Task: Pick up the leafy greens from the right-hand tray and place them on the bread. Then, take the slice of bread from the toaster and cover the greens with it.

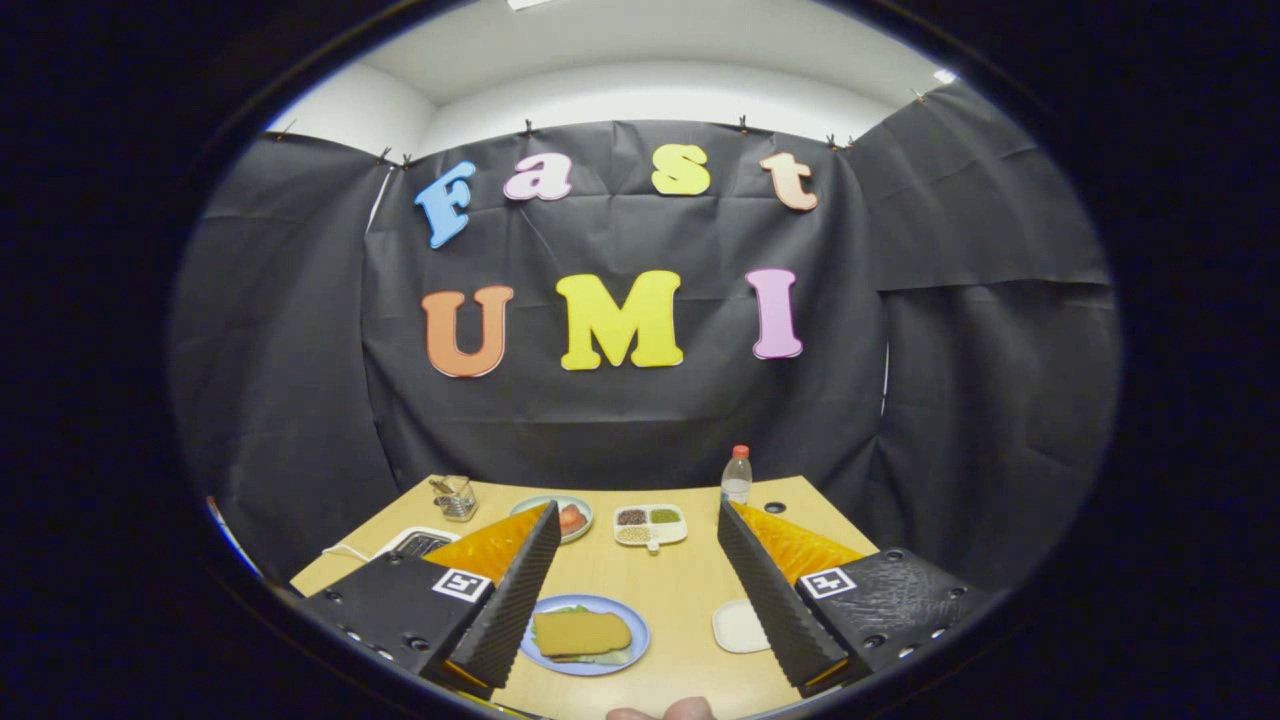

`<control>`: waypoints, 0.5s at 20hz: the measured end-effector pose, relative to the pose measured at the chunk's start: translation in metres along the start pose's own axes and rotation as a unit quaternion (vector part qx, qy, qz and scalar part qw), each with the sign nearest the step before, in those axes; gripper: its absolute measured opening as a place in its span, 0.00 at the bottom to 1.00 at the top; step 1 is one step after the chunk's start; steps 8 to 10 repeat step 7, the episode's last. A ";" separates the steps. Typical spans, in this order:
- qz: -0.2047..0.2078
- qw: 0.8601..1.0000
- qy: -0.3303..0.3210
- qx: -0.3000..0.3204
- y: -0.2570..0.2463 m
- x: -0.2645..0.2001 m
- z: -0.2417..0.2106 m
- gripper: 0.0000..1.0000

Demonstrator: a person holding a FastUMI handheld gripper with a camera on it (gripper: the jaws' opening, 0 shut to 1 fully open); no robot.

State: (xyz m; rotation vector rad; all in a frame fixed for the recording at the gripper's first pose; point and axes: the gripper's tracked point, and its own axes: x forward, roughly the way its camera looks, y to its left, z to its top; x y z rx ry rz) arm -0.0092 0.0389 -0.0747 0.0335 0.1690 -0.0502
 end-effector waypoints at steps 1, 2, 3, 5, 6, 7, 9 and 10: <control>0.000 1.000 0.002 0.000 0.001 0.000 -0.003 0.96; 0.001 1.000 0.004 -0.001 0.002 -0.001 -0.004 0.96; 0.001 1.000 0.006 -0.001 0.003 -0.003 -0.005 0.96; 0.001 1.000 0.008 0.000 0.004 -0.006 -0.008 0.96; 0.001 1.000 0.009 0.000 0.004 -0.008 -0.009 0.96; 0.001 1.000 0.011 0.000 0.006 -0.009 -0.010 0.96; 0.001 1.000 0.011 0.000 0.006 -0.009 -0.010 0.96; 0.001 1.000 0.011 0.000 0.006 -0.009 -0.010 0.96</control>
